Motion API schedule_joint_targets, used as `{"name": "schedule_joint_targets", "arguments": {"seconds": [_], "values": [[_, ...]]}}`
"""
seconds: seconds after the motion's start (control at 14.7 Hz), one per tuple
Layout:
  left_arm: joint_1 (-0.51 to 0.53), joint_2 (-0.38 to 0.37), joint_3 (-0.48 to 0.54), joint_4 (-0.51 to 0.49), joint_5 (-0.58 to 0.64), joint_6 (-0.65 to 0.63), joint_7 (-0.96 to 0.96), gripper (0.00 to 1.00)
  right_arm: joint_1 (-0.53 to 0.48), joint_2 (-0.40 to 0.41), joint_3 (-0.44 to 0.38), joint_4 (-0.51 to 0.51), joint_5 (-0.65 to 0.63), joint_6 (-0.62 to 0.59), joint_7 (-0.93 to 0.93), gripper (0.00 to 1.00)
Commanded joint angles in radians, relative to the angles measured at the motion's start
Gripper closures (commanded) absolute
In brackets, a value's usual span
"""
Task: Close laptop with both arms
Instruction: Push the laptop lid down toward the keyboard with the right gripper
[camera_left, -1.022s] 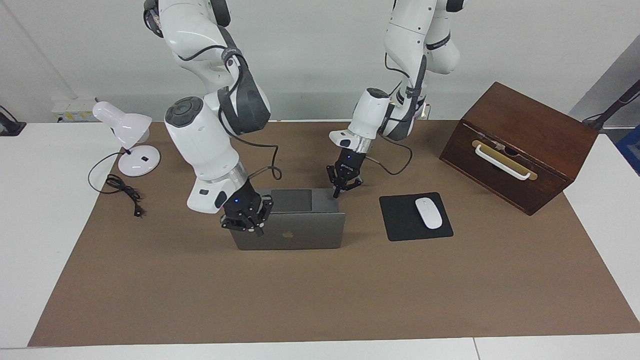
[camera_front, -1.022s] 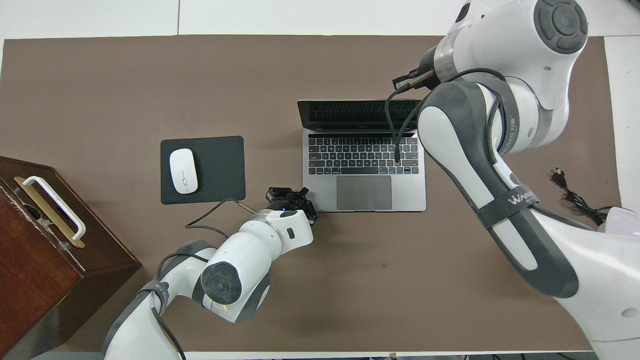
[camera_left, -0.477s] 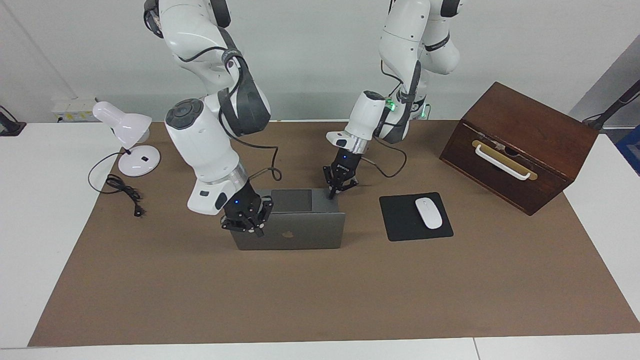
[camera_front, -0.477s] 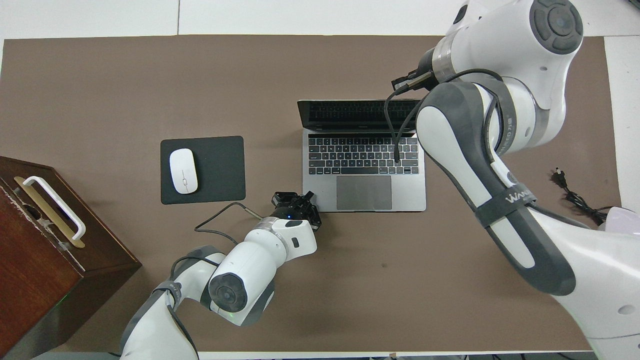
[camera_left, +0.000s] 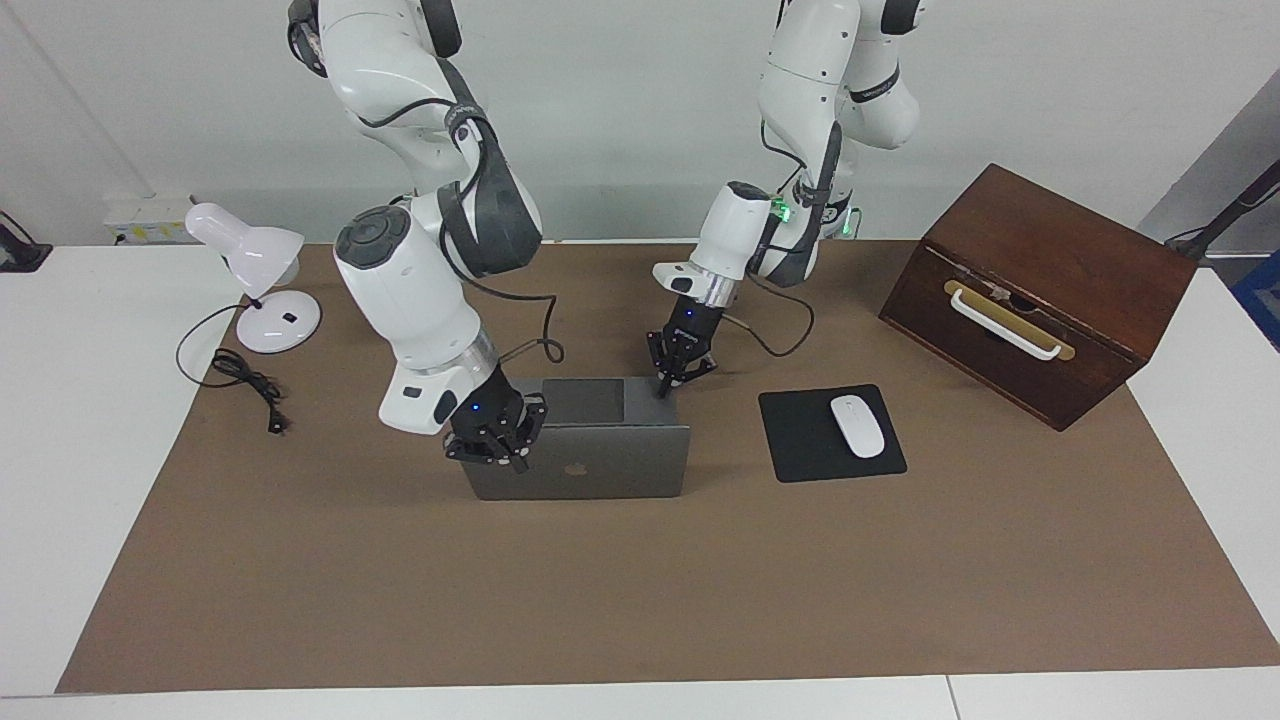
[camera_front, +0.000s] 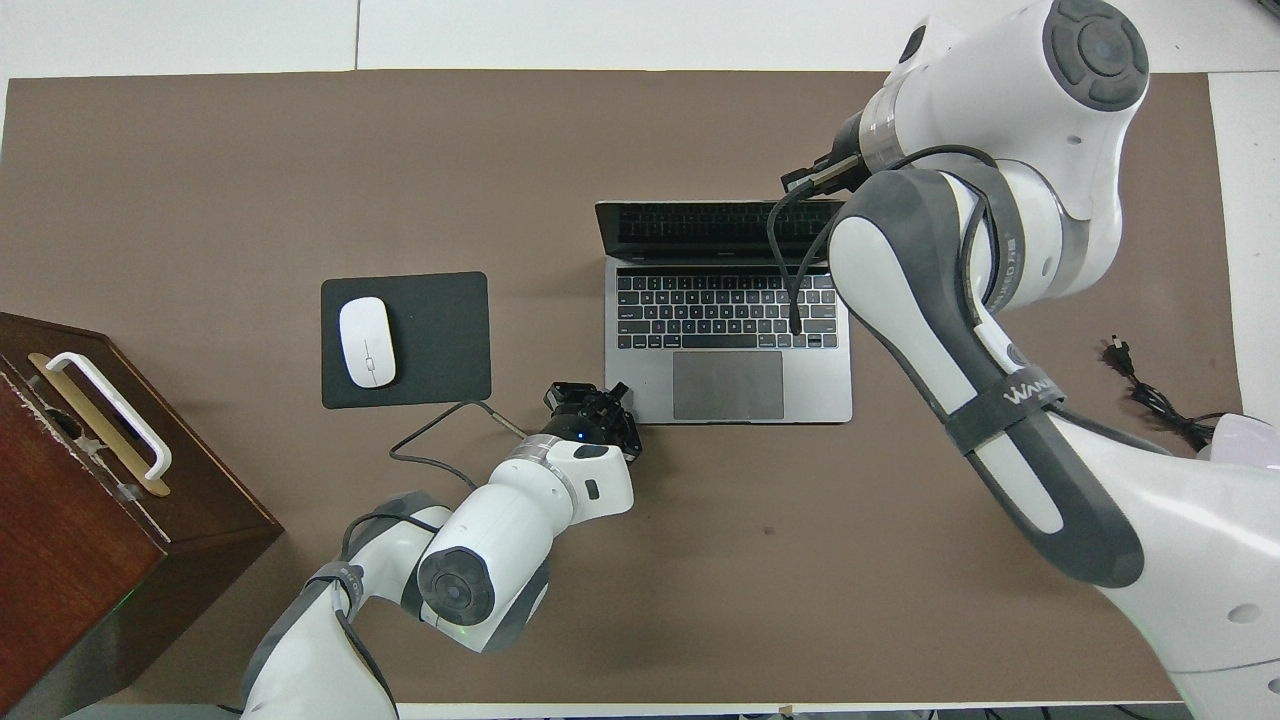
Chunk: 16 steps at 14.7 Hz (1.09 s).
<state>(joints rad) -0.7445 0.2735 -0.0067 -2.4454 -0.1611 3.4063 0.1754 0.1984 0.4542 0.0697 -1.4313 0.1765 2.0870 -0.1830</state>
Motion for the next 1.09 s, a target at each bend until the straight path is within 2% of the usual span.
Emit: {"name": "schedule_joint_targets", "arguments": {"seconds": [0.0,0.27,0.54,0.75,1.02], "values": [[-0.009,0.042,0.017,-0.029,-0.017,0.024,0.039,1.0,-0.004,-0.023,0.01,-0.032,0.029,-0.039,0.017,1.0],[-0.01,0.049,0.017,-0.038,-0.017,0.025,0.056,1.0,-0.02,-0.046,0.009,-0.087,0.142,-0.056,0.03,1.0],[-0.009,0.056,0.019,-0.05,-0.017,0.027,0.084,1.0,-0.017,-0.063,0.009,-0.132,0.144,-0.064,0.04,1.0],[-0.006,0.069,0.019,-0.06,-0.017,0.027,0.084,1.0,-0.025,-0.072,0.009,-0.136,0.143,-0.129,0.04,1.0],[-0.004,0.081,0.017,-0.064,-0.017,0.027,0.085,1.0,-0.03,-0.095,0.007,-0.187,0.143,-0.128,0.045,1.0]]}}
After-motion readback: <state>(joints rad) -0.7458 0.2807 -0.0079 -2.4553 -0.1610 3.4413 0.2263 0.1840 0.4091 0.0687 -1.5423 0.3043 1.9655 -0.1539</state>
